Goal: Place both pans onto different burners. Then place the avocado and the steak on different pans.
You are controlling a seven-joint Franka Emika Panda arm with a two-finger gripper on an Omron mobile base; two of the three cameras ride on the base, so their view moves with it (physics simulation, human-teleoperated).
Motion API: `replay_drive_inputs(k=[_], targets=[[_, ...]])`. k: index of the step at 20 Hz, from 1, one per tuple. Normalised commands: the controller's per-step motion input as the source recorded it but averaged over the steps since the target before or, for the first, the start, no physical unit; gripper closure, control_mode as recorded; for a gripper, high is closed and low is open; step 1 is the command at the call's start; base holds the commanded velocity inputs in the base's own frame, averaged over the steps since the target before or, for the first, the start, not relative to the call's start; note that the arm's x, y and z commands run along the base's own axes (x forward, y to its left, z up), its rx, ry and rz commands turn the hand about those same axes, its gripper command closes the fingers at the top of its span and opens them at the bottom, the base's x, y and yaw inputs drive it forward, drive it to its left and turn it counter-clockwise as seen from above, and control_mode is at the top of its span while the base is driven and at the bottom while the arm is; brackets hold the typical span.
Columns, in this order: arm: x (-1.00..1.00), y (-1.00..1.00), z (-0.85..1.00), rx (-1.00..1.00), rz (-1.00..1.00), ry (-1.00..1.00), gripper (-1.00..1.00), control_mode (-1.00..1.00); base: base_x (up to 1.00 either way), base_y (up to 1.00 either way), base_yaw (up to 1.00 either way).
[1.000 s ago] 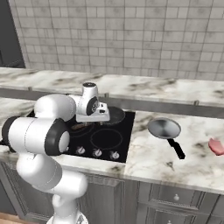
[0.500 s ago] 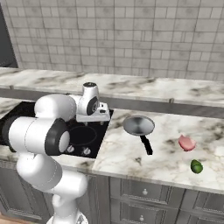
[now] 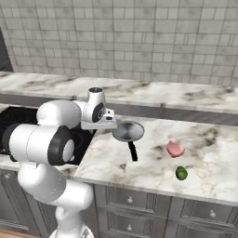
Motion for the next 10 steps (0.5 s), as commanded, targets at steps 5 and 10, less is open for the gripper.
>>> replay_drive_inputs(k=[5,10], targets=[[0.0,0.0,0.0,0.0,0.0,0.0,-1.0,1.0,0.0,-0.44,0.0],[0.0,0.0,0.0,0.0,0.0,0.0,-1.0,1.0,0.0,-0.34,0.0]])
